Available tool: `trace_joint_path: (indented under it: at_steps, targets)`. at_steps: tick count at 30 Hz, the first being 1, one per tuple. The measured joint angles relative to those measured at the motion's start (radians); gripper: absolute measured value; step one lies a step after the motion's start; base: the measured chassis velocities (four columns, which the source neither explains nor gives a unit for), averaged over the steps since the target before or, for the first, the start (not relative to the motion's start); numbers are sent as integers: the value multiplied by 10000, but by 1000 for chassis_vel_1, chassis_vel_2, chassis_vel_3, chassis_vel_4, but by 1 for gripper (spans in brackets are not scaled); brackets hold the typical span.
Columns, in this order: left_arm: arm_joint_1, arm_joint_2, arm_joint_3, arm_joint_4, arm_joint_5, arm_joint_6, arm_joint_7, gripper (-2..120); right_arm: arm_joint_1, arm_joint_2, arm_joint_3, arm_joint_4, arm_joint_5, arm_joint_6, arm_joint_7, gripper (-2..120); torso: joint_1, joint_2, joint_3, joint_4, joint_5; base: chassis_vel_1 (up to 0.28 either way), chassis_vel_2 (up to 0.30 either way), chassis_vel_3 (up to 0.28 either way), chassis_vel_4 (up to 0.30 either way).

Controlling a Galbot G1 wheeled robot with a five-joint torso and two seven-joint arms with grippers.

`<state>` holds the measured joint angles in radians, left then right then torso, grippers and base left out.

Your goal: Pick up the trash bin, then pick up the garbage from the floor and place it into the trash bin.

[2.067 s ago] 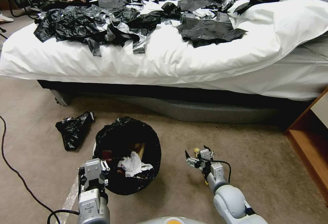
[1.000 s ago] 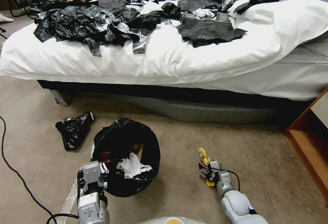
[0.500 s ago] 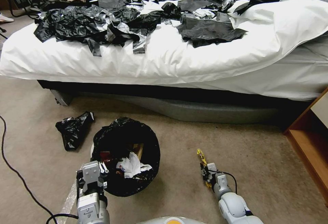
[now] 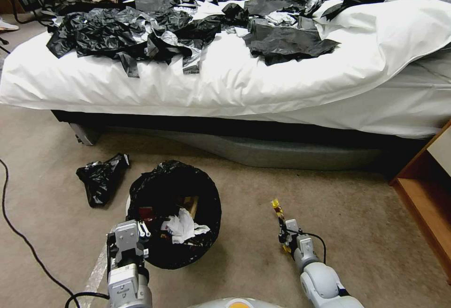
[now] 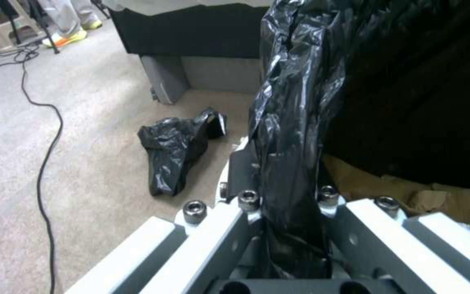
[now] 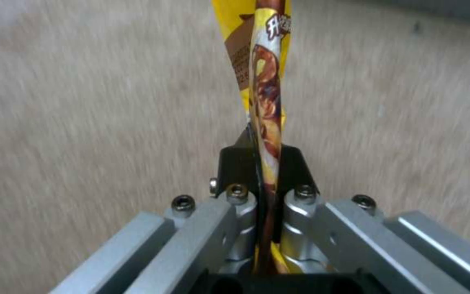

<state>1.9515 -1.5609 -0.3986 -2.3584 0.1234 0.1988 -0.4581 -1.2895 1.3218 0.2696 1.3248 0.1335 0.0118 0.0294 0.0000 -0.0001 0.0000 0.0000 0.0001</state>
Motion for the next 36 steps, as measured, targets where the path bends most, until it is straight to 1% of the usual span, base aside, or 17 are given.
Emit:
trace_joint_path:
  at_steps: [4,5,6,8,9,10,12,13,14,15,16,17,19,22,24,27,36]
  targets:
    - [-99,49,6,-2,-1,101,0,1,-294,-203,-50,1399,-135,246,144,0,0,0,0,-1,-2,0,0,0,0]
    - [-99,49,6,-2,-1,101,0,1,-294,-203,-50,1399,-135,246,144,0,0,0,0,-1,-2,0,0,0,0]
    - [-128,55,33,-3,7,133,1,1,-344,-244,-95,1853,-173,406,185,0,0,0,0,-1,-2,0,0,0,0]
    - [-171,70,94,19,62,163,17,1,-343,-273,-222,2755,-319,1251,109,0,0,0,0,0,-2,0,0,0,0]
    - [-171,70,94,19,62,163,17,1,-343,-273,-222,2755,-319,1251,109,0,0,0,0,0,-2,0,0,0,0]
    - [-187,76,115,48,87,168,19,1,-316,-278,-289,3120,-385,1720,-126,0,0,0,0,0,-1,0,0,0,0]
    - [-266,80,209,103,222,228,83,1,-256,-300,-441,4267,-530,3081,-1456,0,-1,0,0,3,-6,0,0,0,0]
    - [-296,79,232,102,255,261,104,1,-282,-323,-547,4679,-538,3361,-1920,0,0,0,0,2,-3,0,0,0,0]
    - [-296,79,232,102,255,261,104,1,-282,-323,-547,4679,-538,3361,-1920,0,0,0,0,2,-3,0,0,0,0]
    - [-354,80,259,86,306,345,146,1,-381,-398,-890,5518,-478,3625,-2668,0,0,1,0,0,-3,0,0,0,0]
    - [-388,85,266,69,329,393,163,1,-415,-434,-1093,5843,-453,3660,-2899,0,0,0,0,-1,-5,0,0,0,0]
    - [-388,85,266,69,329,393,163,1,-415,-434,-1093,5843,-453,3660,-2899,0,0,0,0,-1,-5,0,0,0,0]
    - [-464,98,271,8,357,483,177,1,-404,-482,-1732,6442,-688,3666,-3163,0,0,0,0,-1,-2,0,0,0,0]
    - [-479,98,306,-1,374,492,177,1,-331,-505,-2152,6488,-921,3654,-3147,0,0,0,0,0,-1,0,0,0,0]
    - [-482,87,391,6,419,494,177,1,-200,-569,-2772,6207,-1195,3607,-2968,0,0,0,0,1,-2,0,0,0,0]
    - [-484,67,480,73,476,486,174,1,-100,-566,-3211,5810,-1393,3521,-2799,0,0,0,0,1,0,0,0,0,0]
    - [-537,-5,813,184,763,482,174,1,488,-279,-3928,4597,-1194,3095,-2519,0,0,0,0,1,-1,0,0,0,0]
